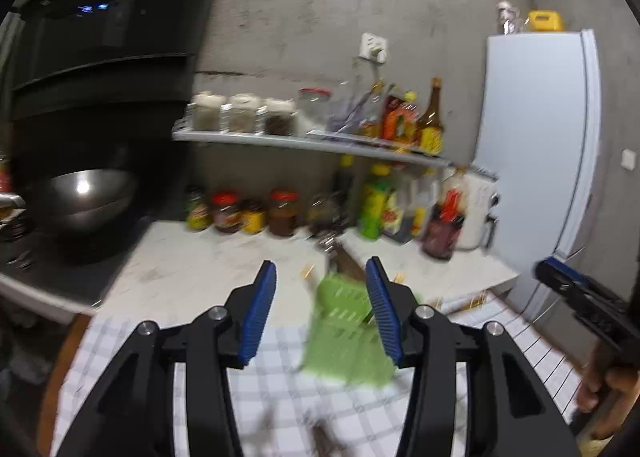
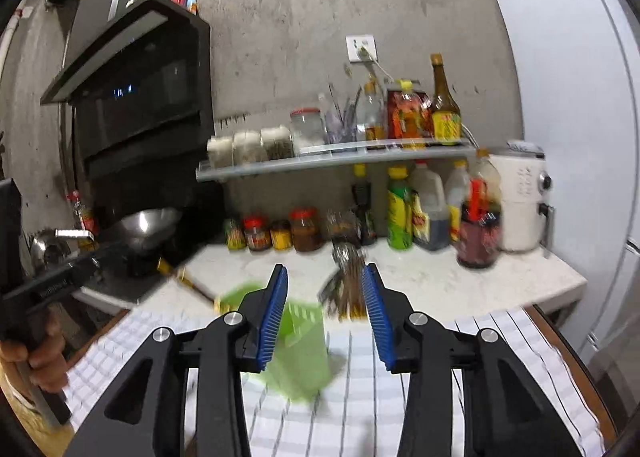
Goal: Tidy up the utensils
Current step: 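Move both open grippers back down to the chopsticks on the mat, then close the right gripper on a lone chopstick while the left gripper grasps another, then raise both held chopsticks upright and carry them over the green holder, then lower the chopsticks into the green holder and open both grippers, then lower the right gripper onto a chopstick on the mat and close it, then lower the left gripper onto the last chopstick and close it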
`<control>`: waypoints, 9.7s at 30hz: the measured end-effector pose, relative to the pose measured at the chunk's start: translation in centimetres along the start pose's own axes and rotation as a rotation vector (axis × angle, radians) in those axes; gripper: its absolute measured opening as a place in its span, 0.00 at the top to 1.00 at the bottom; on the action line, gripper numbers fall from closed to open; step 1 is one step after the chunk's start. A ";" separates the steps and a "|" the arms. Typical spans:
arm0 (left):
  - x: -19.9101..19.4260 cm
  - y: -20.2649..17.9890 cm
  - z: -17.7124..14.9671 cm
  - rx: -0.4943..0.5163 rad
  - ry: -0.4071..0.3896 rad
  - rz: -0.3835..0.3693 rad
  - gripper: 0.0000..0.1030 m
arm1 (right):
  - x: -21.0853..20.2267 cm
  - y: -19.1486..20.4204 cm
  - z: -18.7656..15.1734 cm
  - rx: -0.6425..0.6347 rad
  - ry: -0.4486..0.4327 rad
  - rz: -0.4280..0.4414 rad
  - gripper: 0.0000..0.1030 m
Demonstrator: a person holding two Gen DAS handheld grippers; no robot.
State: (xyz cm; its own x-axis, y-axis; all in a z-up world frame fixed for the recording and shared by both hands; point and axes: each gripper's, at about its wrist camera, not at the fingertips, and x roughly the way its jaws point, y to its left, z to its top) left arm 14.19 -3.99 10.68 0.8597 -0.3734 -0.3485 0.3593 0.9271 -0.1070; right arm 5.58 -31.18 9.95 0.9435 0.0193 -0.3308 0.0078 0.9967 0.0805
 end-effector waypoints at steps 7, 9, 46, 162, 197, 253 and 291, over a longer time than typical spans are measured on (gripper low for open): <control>-3.8 1.2 -10.3 0.022 0.205 0.118 0.54 | -2.6 1.1 -9.4 -0.011 0.249 0.032 0.60; -4.6 1.6 -13.6 0.013 0.281 0.141 0.54 | -3.1 1.7 -11.7 -0.014 0.300 0.041 0.60; -4.6 -1.2 -21.3 0.004 0.561 -0.040 0.68 | -1.0 10.4 -20.9 -0.174 0.547 0.161 0.93; -17.4 1.4 -8.0 -0.004 -0.081 0.031 0.93 | -12.1 6.6 -5.2 -0.100 -0.019 0.102 0.93; -10.6 -0.3 -6.5 0.049 -0.059 0.004 0.94 | -4.8 3.6 -5.3 -0.105 0.065 0.006 0.94; -9.0 1.9 -21.0 0.037 0.534 0.177 0.59 | -3.9 11.4 -19.5 -0.097 0.511 0.205 0.62; -5.0 -1.3 -20.7 -0.021 0.577 -0.024 0.59 | -2.0 6.8 -20.4 -0.052 0.559 0.048 0.93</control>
State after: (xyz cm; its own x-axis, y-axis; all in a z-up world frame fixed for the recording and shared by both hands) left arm 1.89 -2.65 -6.75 0.5117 -0.3215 -0.7968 0.3640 0.9211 -0.1380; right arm -3.00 -22.83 -8.05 0.6236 0.0895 -0.7766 -0.0610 0.9960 0.0658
